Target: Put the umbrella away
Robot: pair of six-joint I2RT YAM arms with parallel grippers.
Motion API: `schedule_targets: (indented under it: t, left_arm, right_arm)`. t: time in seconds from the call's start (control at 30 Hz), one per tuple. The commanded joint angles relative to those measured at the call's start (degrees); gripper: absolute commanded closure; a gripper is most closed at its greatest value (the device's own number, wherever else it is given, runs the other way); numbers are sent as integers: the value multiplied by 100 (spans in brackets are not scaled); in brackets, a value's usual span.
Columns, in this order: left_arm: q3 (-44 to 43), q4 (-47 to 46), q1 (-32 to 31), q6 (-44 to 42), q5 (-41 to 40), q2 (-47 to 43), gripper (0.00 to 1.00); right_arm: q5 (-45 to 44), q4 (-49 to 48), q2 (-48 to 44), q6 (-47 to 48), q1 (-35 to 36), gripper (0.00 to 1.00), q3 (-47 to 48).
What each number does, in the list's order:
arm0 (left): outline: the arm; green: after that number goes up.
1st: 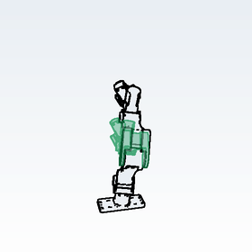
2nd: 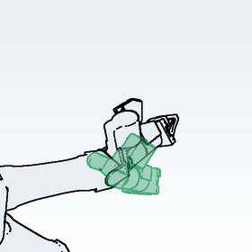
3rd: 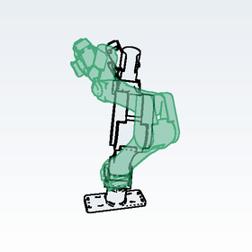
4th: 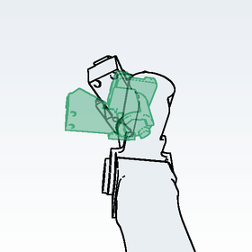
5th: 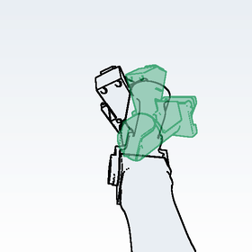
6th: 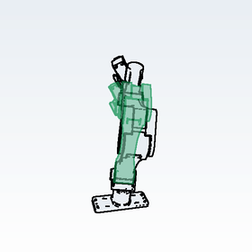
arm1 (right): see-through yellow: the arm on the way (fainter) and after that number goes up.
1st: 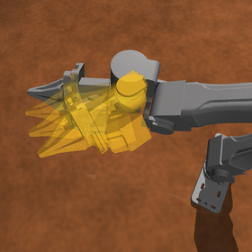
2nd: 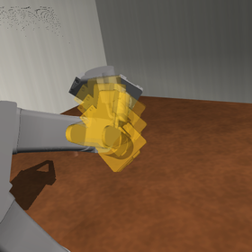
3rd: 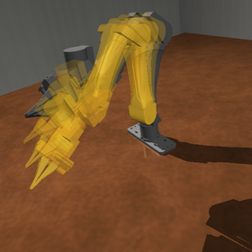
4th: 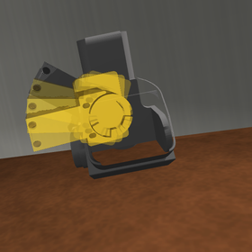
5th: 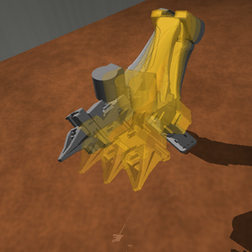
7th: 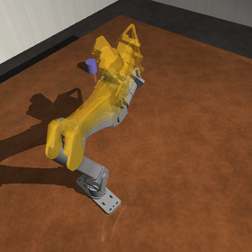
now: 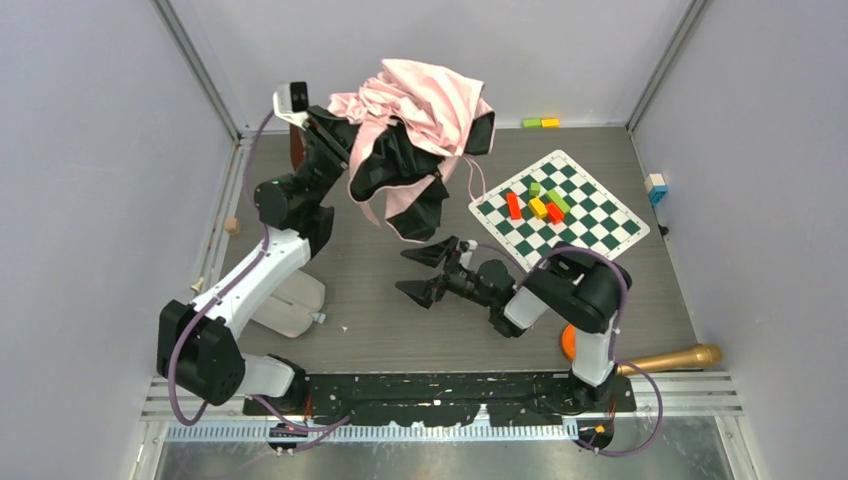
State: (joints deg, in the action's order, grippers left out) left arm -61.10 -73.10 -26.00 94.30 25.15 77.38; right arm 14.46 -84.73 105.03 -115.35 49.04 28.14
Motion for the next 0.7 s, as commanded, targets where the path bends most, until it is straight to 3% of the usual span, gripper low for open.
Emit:
schedule_targets:
  t: [0.0,0.1,0.17,0.2,0.23,0.27,0.3,0.37,0.4,0.47,0.53,0.57,0.6,0.63,0.67]
  left_arm:
    - [-888,73,365,-70,-77,-338,100]
    - [-703,173,367,-461,-66,-518,100]
    - [-189,278,329,-1592,275,-656,100]
    - [417,671,345,-1901,-58,-754,100]
    - [1031,411,428,-1345,-686,-701,100]
    - [1188,-603,588,-976,-741,-461,100]
    - [965,-718,717,-1107,-288,-526,100]
    - [681,74,447,-1591,19,-994,100]
    - [599,457,349,-1831,11,-1191,100]
    - [352,806,288,-1860,-44,-1443,100]
    - [315,1394,214,-2420,254,-1642,100]
    - [648,1817,-31,-3276,55,-1725,100]
    - [1285,1145,486,-2878,-352,-1753,100]
    - [1221,565,1001,-2293,-46,-1674,100]
    - [876,870,1355,-2029,508,-1636,100]
  right_arm:
    - [407,-815,569,873,-376,9,-223]
    - [512,-813,649,983,-294,1,37]
    - [460,-817,159,726,86,4,690]
    - [797,284,-171,778,468,4,1428]
    - [796,1285,-990,1573,625,4,1772]
    - [442,2784,-1365,2115,774,4,1969]
    - [298,3229,-1818,2747,792,4,1955]
    - [-18,2040,-1465,2109,574,4,970]
    - [-21,574,-762,1795,333,4,796]
    - [-71,-604,150,1150,91,4,508]
    - [-146,-791,372,977,37,4,517]
    - [-53,-813,190,750,129,1,1139]
    - [133,997,-900,1062,272,2,1131]
    - [86,2340,-1628,2723,339,2,1295]
    - [-76,4382,-2657,3314,328,2,1319]
